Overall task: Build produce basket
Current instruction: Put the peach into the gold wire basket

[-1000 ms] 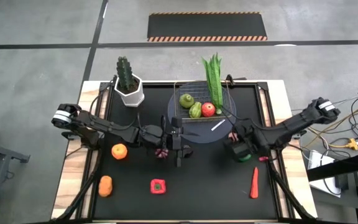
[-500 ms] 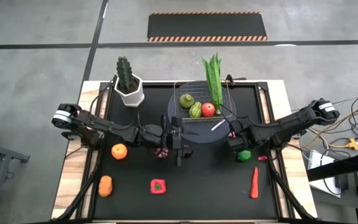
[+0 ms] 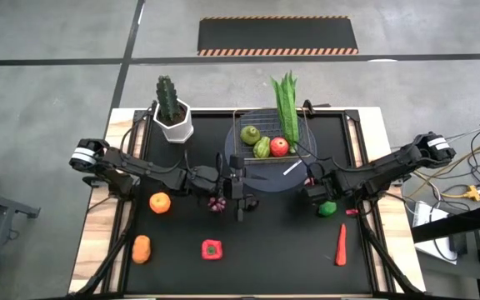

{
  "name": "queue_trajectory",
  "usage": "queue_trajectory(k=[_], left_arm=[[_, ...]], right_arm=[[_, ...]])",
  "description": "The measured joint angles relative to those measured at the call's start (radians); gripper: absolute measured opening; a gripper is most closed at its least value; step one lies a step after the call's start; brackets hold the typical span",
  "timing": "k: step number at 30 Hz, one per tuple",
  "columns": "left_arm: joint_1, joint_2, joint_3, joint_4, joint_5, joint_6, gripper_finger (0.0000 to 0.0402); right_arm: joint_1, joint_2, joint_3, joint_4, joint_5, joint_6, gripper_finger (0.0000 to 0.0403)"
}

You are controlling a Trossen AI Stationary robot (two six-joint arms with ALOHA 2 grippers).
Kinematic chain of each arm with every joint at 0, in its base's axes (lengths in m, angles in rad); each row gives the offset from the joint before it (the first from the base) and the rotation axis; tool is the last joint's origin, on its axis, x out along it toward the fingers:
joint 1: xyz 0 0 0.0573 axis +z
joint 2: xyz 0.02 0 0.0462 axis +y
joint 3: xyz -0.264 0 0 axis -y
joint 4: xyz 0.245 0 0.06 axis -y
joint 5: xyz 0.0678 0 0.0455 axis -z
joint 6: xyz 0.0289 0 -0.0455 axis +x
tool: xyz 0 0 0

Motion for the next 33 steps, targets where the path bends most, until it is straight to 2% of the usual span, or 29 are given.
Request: queue_trajectory(k=[4,9,13,17,22,27,30,33], left_arm=[[0.0,0.0,0.0,0.0,0.0,0.0,0.0206],[0.0,0.0,0.0,0.0,0.0,0.0,0.0206],[0.0,0.0,0.0,0.0,0.0,0.0,0.0206],[0.0,0.001,0.0,0.0,0.0,0.0,0.0206],[-0.003,0.001,0.0,0.006,0.0,0.0,0.0206],[-0.031,-0.016,0.0,-0.007,-0.036,0.034,0.0209],[-0.069,-0.032,0.0,-0.01,-0.114,0.075,0.0231],[-0.108,-0.035,-0.006,-0.003,-0.172,0.108,0.027]], right_arm=[[0.002,0.0,0.005,0.004,-0.001,-0.01,0.0201],[0.028,-0.016,0.027,0.014,0.0,-0.038,0.0207],[0.086,-0.069,0.035,0.12,0.009,-0.087,0.0209],[0.161,-0.128,0.02,0.293,0.095,-0.15,0.0209],[0.226,-0.164,-0.037,0.618,0.213,-0.304,0.0209],[0.246,-0.165,-0.172,1.094,0.241,-0.486,0.0209],[0.249,-0.157,-0.28,1.41,0.24,-0.572,0.0209],[0.249,-0.147,-0.379,1.696,0.237,-0.641,0.0209]])
